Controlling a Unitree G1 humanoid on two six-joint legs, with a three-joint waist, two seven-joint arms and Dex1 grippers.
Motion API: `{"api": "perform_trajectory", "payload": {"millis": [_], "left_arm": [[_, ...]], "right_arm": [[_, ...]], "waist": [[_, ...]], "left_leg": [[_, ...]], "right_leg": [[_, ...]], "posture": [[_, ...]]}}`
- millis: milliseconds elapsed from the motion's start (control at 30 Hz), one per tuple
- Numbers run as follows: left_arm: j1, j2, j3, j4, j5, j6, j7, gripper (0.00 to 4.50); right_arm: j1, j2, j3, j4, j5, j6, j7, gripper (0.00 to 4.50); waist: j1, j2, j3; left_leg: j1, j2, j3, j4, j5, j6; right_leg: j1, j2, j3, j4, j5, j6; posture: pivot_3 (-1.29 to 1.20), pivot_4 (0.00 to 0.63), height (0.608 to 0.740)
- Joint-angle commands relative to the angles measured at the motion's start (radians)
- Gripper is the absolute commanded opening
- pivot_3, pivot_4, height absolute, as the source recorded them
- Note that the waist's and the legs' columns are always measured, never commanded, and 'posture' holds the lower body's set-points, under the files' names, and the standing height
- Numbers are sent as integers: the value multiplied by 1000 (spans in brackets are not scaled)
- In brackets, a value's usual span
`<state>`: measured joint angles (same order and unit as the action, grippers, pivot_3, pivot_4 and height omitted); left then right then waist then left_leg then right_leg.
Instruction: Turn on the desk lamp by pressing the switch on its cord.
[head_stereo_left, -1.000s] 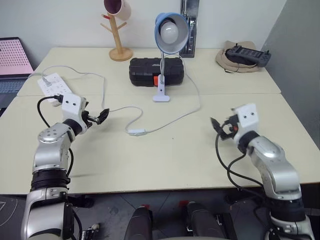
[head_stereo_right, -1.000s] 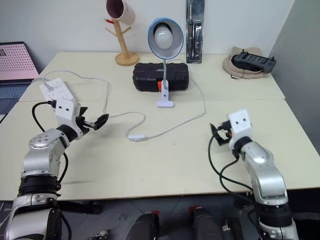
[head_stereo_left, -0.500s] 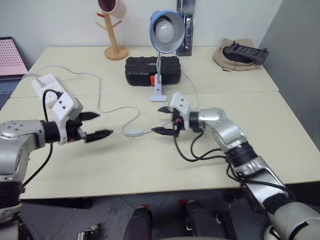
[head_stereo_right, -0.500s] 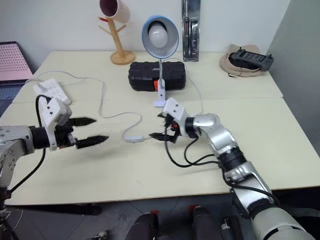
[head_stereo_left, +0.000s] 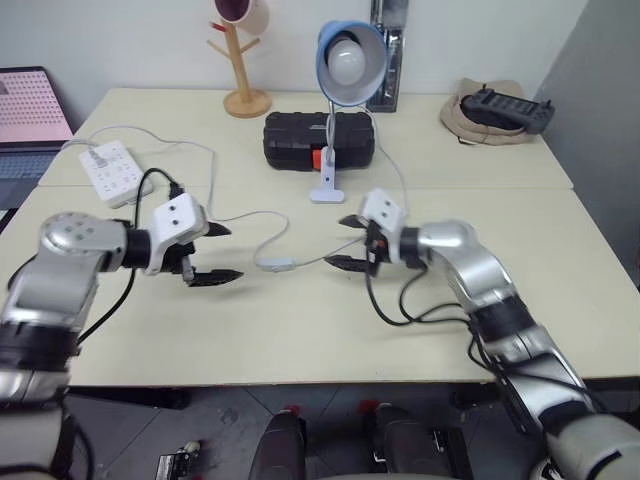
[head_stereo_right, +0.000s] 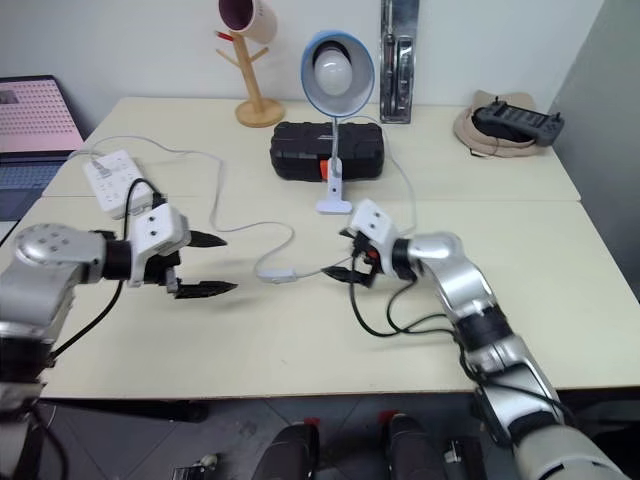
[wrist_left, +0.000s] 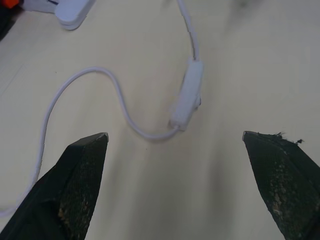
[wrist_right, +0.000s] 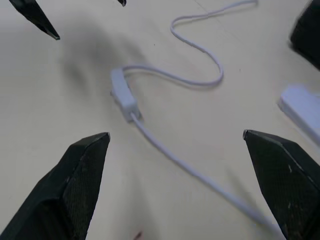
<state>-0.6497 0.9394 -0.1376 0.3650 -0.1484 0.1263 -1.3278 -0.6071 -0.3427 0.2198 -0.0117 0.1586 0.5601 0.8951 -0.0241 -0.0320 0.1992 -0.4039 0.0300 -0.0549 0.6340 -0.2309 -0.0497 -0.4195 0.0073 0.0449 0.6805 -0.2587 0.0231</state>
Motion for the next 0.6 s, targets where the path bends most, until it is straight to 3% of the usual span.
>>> {"api": "perform_trajectory", "payload": {"millis": [33,133,300,600], "left_arm": [[-172,-68,-89,259,111,-209,-87,4500],[-274,-125,-119,416,153,-294,-126,4500],[-389,-209,-174,635,244,-429,-159,4500],[-456,-254,-203,796,343,-546,-169,4500]], "right_arm": [[170,-39,-109,-410,162,277,-65,4479],[254,-22,-173,-550,235,415,-150,4479],[386,-30,-199,-697,269,484,-250,4479],[405,-8,-225,-738,307,508,-373,4479]], "waist": [[0,0,0],[-13,0,0],[-21,-1,-1],[-28,-1,-1]], "left_leg": [[-1,0,0,0,0,0],[-2,0,-1,1,0,0],[-1,1,-1,3,0,0],[-4,1,-2,6,0,1]], "right_leg": [[0,0,0,0,0,0],[-1,0,0,0,0,1],[0,2,0,0,0,2],[-1,2,0,1,0,2]], "posture": [[0,150,740],[0,150,740],[0,150,740],[0,150,740]]}}
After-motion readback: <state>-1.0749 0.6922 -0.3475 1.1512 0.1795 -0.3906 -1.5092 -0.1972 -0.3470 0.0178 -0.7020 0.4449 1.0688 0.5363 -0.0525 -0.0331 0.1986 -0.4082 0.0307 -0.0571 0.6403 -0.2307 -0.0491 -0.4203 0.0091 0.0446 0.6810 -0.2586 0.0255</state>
